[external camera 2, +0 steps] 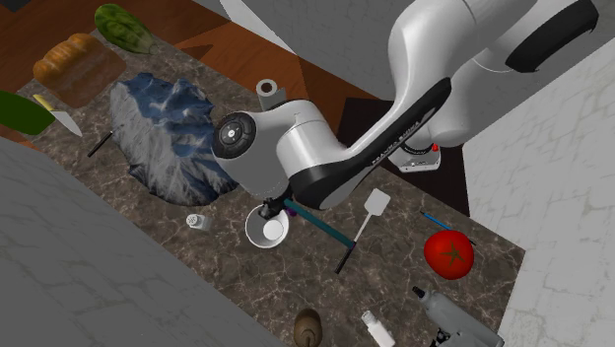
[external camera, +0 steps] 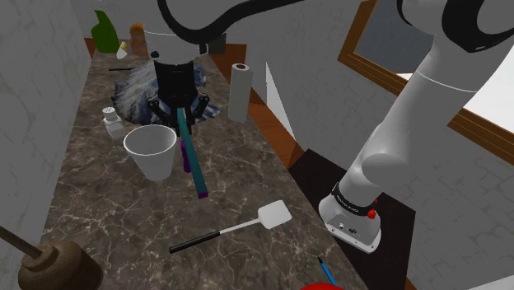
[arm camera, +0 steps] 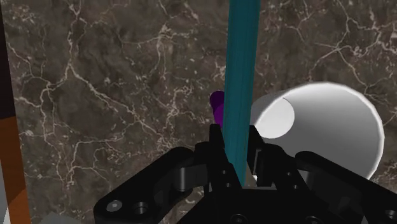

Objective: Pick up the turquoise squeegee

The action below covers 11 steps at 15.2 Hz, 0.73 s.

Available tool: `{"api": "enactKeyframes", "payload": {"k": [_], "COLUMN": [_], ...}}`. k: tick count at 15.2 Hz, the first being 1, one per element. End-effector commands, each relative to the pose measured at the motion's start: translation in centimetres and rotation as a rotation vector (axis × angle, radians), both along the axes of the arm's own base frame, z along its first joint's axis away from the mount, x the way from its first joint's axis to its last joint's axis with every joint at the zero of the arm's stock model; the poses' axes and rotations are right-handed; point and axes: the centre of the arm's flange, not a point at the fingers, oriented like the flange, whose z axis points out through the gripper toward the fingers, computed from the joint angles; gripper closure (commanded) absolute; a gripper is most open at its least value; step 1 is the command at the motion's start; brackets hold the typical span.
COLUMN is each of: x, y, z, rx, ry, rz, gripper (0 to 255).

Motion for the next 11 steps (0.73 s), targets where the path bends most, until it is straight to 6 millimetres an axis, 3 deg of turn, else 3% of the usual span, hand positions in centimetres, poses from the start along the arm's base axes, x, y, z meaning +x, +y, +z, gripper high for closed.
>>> {"api": "enactKeyframes", "payload": {"k": [1, 11], "x": [0.0, 0.0], "y": [0.0, 0.0], "z": [1.0, 6.2], "rx": [0.0, 0.0], "ry": [0.0, 0.0], "rz": [0.0, 0.0], "gripper": [255, 255]}}
